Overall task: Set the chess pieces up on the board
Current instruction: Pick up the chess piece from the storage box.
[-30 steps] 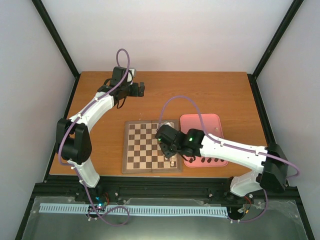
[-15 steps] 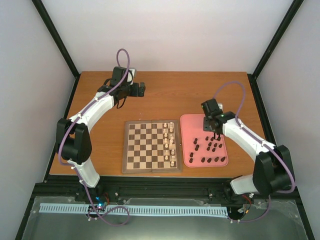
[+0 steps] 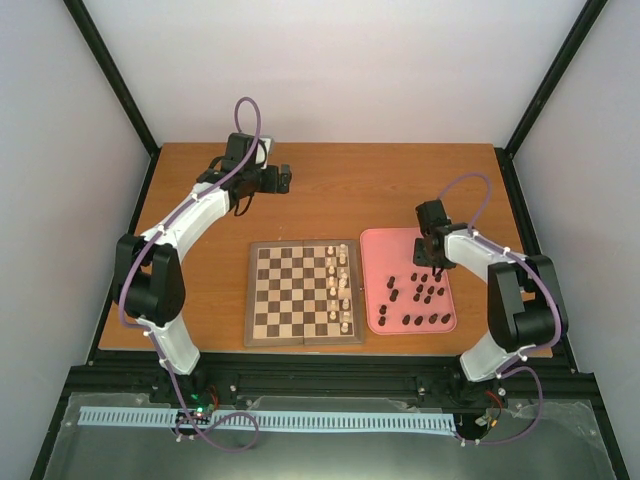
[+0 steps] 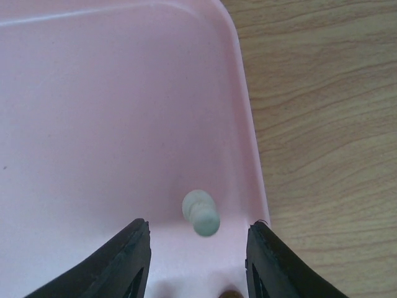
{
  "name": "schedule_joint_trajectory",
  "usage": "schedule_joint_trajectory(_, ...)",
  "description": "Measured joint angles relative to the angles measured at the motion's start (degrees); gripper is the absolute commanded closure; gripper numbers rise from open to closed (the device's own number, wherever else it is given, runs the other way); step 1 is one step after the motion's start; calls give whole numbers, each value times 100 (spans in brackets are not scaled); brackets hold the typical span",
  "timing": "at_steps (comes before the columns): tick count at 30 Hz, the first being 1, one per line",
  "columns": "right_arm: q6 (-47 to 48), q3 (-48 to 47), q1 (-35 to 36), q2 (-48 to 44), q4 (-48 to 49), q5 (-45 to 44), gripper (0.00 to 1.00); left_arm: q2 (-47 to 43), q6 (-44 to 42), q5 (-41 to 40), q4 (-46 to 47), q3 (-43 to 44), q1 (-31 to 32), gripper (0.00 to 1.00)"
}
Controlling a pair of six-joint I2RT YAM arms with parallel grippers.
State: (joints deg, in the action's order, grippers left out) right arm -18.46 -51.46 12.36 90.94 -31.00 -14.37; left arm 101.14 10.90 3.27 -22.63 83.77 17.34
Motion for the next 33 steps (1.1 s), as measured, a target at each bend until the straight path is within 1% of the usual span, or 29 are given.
schedule_joint_trajectory(7, 28, -55, -153, 361, 173, 133, 64, 0, 0, 2, -2, 0, 0, 0)
schedule_joint_trajectory(12, 52, -57, -157, 444, 221, 155, 80, 0, 0, 2, -2, 0, 0, 0)
schedule_joint_trajectory(19, 59, -92, -166, 461, 240, 142, 92, 0, -2, 2, -4, 0, 0, 0)
schedule_joint_trajectory(21, 63, -103, -170, 461, 251, 144, 93, 0, -2, 2, -4, 0, 0, 0)
schedule_joint_trajectory(27, 90, -103, -136, 323, 190, 214, 94, 0, -2, 0, -7, 0, 0, 0)
schedule_joint_trajectory(31, 129, -131, 122, -385, -98, 343, 94, 0, -2, -4, -13, 0, 0, 0)
schedule_joint_trajectory(33, 144, -225, 501, -866, -315, 413, 94, 0, 0, -9, -15, 0, 0, 0)
